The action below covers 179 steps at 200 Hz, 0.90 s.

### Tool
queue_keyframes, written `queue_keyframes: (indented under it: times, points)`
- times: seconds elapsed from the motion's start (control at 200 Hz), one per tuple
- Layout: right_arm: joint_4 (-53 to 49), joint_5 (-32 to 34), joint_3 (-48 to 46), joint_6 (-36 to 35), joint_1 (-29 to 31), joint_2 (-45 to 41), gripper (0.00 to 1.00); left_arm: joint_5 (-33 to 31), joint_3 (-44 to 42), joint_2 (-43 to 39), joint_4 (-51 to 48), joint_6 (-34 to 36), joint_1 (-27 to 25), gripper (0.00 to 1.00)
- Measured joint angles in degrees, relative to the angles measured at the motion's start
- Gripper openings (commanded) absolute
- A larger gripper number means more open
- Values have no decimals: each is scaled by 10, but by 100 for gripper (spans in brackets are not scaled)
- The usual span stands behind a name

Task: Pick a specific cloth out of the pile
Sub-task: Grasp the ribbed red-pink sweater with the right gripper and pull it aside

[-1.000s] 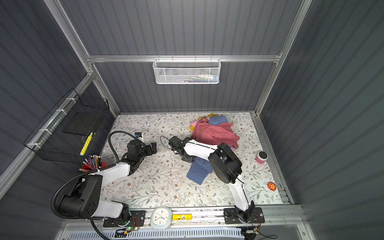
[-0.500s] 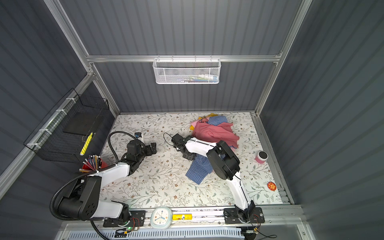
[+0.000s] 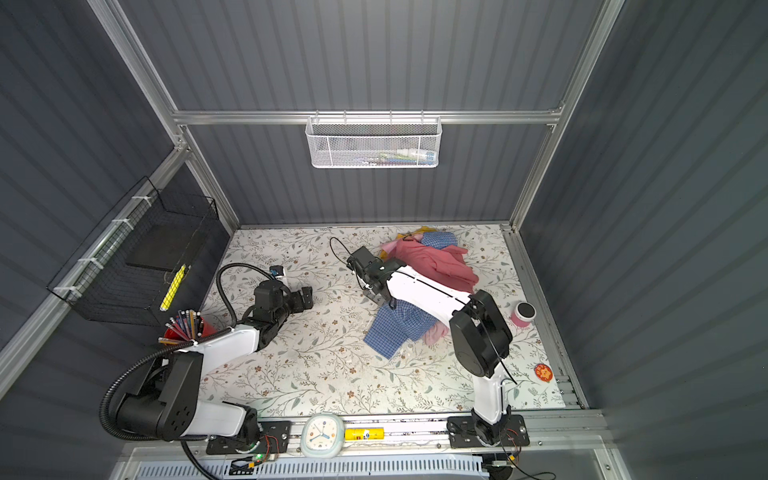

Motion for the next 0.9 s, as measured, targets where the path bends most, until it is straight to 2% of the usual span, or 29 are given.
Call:
queue_keyframes:
  times: [0.29, 0.525, 0.896]
  points:
    - [-20, 0, 0, 35, -13, -44, 0, 0, 0, 0, -8, 0, 0, 100]
    - [-29, -8, -6, 71, -41, -117, 0, 0, 2, 0, -11, 1, 0, 100]
    - [8, -69, -109, 133, -118, -237, 0, 5, 12, 0, -10, 2, 0, 100]
